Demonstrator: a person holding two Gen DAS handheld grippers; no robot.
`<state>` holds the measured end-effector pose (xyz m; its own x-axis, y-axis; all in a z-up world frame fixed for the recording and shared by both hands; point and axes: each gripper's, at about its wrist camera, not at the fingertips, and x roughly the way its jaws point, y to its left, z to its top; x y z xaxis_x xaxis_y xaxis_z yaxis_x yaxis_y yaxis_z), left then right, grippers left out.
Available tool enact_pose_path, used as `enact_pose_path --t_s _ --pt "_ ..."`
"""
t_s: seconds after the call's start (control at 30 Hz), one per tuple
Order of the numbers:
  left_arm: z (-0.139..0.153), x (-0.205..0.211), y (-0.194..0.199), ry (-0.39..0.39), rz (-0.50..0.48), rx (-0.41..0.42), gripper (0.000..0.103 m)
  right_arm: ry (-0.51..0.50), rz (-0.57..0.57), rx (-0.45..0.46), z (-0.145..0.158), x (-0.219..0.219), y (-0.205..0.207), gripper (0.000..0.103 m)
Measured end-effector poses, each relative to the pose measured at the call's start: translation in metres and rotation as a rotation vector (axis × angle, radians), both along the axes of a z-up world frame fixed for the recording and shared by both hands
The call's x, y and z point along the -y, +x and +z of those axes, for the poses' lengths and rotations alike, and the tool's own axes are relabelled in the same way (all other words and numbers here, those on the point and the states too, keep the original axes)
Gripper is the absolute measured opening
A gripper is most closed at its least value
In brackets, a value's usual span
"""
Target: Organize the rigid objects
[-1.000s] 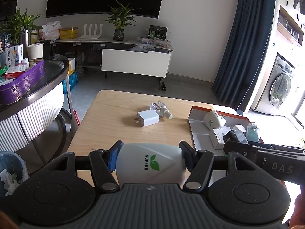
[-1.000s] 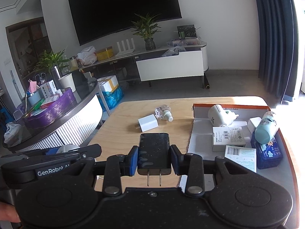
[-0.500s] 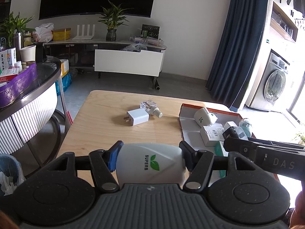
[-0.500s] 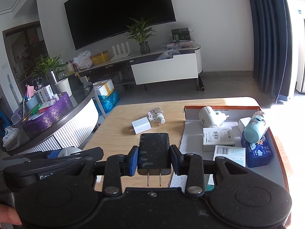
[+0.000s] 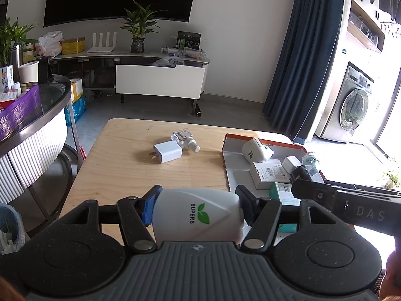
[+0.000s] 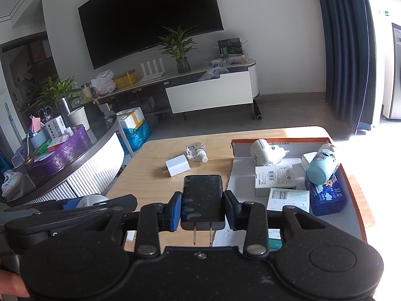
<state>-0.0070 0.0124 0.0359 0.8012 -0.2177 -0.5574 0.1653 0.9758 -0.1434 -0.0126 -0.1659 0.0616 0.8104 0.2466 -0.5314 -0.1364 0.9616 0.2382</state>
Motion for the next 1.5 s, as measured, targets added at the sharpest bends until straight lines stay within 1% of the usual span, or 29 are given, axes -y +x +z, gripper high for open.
enact_pose_path --t_s 0.9,1.5 --pt "0.001 0.025 -0.004 -0.002 -0.074 -0.001 0.065 -0.005 -0.067 0.011 0.004 0.025 -0.012 0.044" --pt "-0.003 0.055 -0.004 0.013 -0.148 -0.008 0.065 -0.001 -0.134 0.006 0.004 0.052 -0.018 0.044"
